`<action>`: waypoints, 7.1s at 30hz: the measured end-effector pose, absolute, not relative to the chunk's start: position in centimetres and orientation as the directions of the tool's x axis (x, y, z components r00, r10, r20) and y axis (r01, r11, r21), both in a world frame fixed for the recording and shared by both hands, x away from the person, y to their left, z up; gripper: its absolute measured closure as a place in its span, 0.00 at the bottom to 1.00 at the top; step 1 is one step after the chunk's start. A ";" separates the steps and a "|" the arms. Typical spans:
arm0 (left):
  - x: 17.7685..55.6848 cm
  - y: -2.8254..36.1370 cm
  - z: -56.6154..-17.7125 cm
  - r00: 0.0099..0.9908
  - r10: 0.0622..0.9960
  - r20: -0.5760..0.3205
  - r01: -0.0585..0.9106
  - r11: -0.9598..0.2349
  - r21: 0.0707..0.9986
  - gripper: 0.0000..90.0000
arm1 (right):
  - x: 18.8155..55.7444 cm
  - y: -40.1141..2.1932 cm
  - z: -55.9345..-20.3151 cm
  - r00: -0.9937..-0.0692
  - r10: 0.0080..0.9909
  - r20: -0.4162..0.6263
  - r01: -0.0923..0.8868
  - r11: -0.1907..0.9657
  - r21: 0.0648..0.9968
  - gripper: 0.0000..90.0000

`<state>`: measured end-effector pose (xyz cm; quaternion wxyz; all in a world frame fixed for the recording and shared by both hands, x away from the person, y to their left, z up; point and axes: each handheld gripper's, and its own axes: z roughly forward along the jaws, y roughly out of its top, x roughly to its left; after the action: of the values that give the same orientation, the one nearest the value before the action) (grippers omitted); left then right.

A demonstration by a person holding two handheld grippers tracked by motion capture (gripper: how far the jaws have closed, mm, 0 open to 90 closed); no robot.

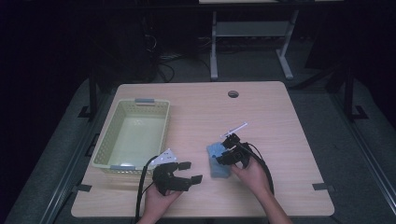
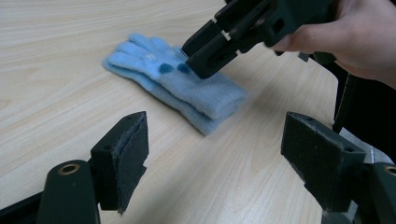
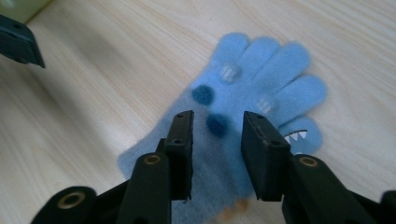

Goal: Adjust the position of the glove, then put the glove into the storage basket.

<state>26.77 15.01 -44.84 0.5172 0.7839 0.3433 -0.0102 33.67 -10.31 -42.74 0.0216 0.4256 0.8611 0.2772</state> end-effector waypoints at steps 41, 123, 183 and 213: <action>31.8 11.2 -47.2 0.429 0.552 -0.714 0.869 -0.039 0.493 0.32 | 31.6 -16.2 -45.2 -0.433 0.751 0.499 0.842 0.139 0.521 0.47; 33.1 9.8 -47.5 0.475 0.439 -0.762 0.868 -0.092 0.488 0.79 | 30.6 -15.4 -45.4 -0.418 0.650 0.634 0.845 0.022 0.535 0.86; 33.3 13.4 -42.2 0.534 0.401 -0.745 0.829 -0.077 0.553 0.79 | 31.7 -12.5 -39.3 -0.508 0.621 0.596 0.796 0.075 0.600 0.86; 34.6 18.6 -39.0 0.549 0.397 -0.736 0.809 -0.030 0.587 0.80 | 34.2 -7.9 -35.9 -0.583 0.566 0.583 0.760 0.126 0.637 0.86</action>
<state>34.56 18.58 -38.96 0.5434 0.6922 0.4355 -0.1896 34.19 -7.86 -35.87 -0.0996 0.4458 0.7437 0.4880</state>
